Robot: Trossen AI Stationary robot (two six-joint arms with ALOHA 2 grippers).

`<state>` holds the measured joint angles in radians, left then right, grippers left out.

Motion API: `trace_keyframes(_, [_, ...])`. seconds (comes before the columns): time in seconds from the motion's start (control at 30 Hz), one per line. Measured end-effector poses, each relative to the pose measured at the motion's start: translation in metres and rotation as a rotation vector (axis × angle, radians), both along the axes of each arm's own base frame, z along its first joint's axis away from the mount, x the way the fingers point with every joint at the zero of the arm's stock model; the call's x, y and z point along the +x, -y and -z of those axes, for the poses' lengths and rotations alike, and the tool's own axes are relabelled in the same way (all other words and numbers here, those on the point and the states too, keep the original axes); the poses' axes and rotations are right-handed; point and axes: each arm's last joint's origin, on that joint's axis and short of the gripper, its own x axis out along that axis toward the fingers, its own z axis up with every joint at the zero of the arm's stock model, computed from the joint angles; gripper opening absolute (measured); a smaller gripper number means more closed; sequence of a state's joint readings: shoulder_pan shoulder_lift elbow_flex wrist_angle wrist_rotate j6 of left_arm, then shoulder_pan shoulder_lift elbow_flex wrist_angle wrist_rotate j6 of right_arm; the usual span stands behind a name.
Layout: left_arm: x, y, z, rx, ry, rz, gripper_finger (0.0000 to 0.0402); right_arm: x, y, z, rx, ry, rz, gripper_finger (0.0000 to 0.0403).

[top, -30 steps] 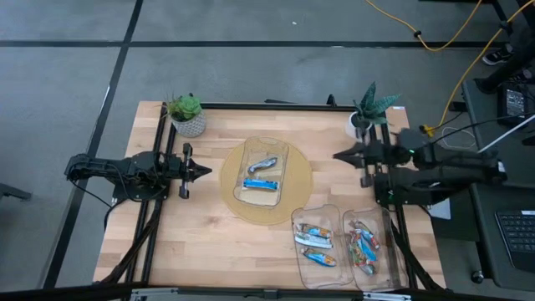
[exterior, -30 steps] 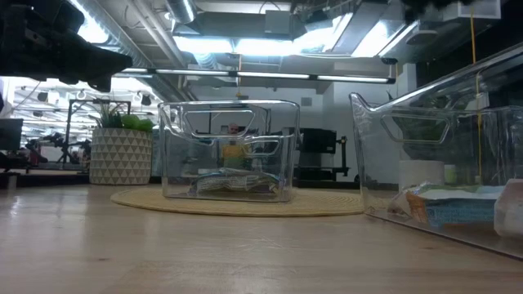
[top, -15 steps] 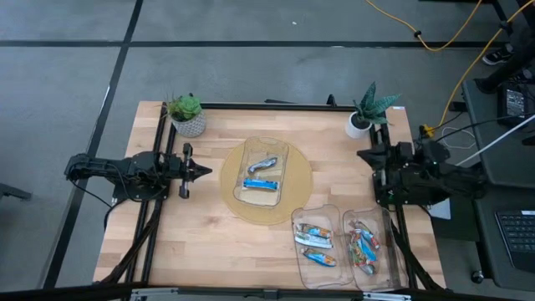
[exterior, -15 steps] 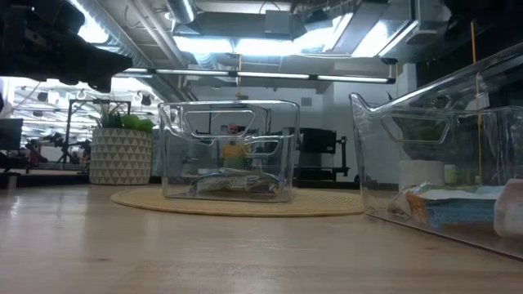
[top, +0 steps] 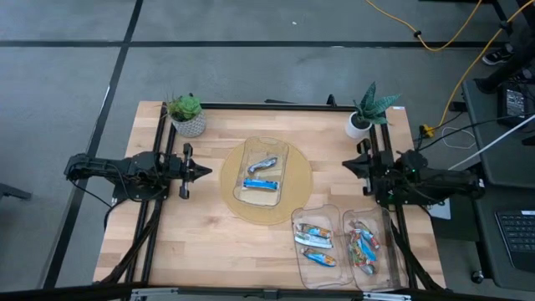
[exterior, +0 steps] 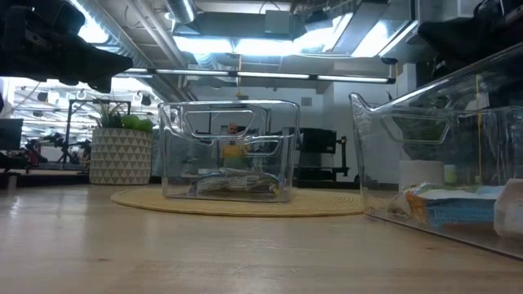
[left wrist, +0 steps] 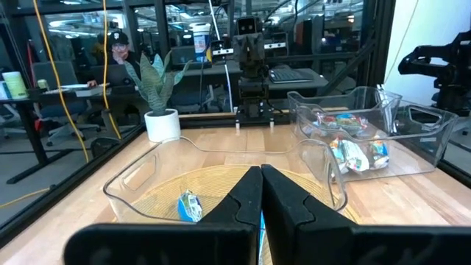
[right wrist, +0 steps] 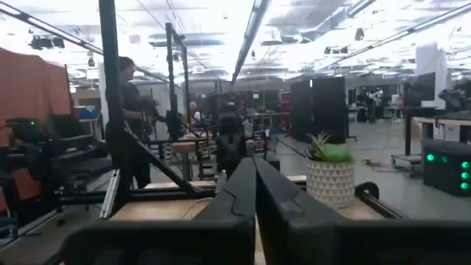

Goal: Pick and place Granola Bars by type
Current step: Return to Home Position

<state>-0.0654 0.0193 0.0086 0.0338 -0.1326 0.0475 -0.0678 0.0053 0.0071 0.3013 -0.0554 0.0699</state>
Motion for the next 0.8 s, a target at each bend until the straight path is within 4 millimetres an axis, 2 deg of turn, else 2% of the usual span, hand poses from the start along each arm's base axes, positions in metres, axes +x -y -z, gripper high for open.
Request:
trace_keyframes(0.2, [0.0,0.0,0.0,0.0,-0.001,0.0,0.0002,0.001,-0.001,0.002,-0.058,-0.025,-0.029,0.0003])
trace_keyframes(0.43, [0.0,0.0,0.0,0.0,0.0,0.0,0.0002,0.004,0.0,0.026,-0.028,-0.276,0.011,0.0002])
trace_keyframes(0.8, [0.0,0.0,0.0,0.0,0.0,0.0,0.0002,0.005,0.002,0.028,-0.073,-0.296,0.063,0.0005])
